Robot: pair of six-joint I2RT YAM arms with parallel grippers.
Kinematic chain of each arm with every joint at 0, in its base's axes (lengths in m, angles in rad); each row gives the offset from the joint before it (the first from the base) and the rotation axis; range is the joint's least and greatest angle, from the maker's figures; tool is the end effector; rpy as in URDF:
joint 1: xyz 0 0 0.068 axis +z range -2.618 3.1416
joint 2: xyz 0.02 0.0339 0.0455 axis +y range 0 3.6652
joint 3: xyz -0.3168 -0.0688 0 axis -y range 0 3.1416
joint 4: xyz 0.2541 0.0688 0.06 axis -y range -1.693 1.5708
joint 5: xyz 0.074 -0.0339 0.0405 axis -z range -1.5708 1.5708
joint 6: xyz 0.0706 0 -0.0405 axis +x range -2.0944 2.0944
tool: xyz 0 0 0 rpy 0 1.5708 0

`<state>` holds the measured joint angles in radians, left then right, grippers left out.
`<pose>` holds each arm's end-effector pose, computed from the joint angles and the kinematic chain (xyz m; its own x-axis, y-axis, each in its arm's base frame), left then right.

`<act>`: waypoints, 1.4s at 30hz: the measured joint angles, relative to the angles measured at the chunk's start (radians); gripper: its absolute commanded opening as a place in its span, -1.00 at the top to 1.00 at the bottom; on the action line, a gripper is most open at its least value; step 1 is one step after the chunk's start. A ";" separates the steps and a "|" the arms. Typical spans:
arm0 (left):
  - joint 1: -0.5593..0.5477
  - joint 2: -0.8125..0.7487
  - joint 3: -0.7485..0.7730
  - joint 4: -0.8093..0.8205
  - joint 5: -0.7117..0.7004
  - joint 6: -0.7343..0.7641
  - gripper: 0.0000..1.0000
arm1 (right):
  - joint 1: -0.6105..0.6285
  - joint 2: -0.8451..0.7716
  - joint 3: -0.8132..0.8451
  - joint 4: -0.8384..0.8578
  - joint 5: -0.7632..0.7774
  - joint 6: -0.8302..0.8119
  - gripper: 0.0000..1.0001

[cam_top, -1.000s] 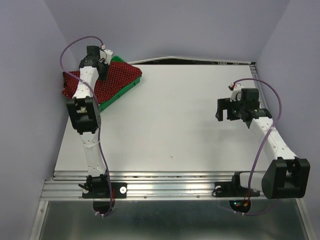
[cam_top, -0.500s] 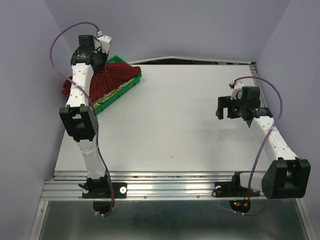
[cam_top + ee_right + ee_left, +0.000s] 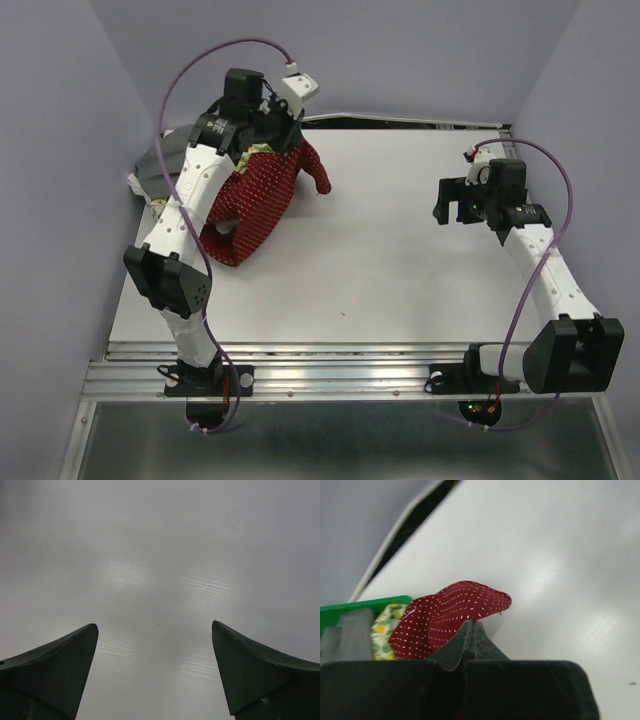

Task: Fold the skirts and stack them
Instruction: Move the skirt to the center of the board

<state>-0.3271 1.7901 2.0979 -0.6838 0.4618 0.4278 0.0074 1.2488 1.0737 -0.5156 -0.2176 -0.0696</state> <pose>0.4071 -0.1713 0.5065 -0.0342 0.4038 -0.9142 0.7631 0.6013 0.2370 0.2905 0.0174 0.3378 -0.6234 -0.0725 -0.7785 -0.2175 0.9725 0.0836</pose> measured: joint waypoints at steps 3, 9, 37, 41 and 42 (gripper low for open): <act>-0.094 -0.009 -0.150 0.019 0.030 0.002 1.00 | 0.000 0.019 0.013 -0.001 0.000 0.004 -1.00; -0.223 0.010 -0.383 0.025 0.102 0.040 1.00 | -0.007 0.069 0.014 -0.013 -0.019 0.003 -1.00; 0.045 0.048 -0.590 0.168 -0.120 0.020 -0.30 | 0.007 0.734 0.256 0.079 -0.474 0.424 -0.71; 0.037 0.074 -0.658 0.182 -0.166 0.022 -0.29 | 0.039 0.827 0.317 0.157 -0.501 0.533 -0.61; 0.037 0.075 -0.668 0.185 -0.172 0.021 -0.29 | 0.051 0.842 0.334 0.171 -0.504 0.552 -0.59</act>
<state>-0.2897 1.8652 1.4300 -0.4984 0.2897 0.4492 0.0586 2.0903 1.4075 -0.3450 -0.7216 0.4828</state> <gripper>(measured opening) 0.647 0.819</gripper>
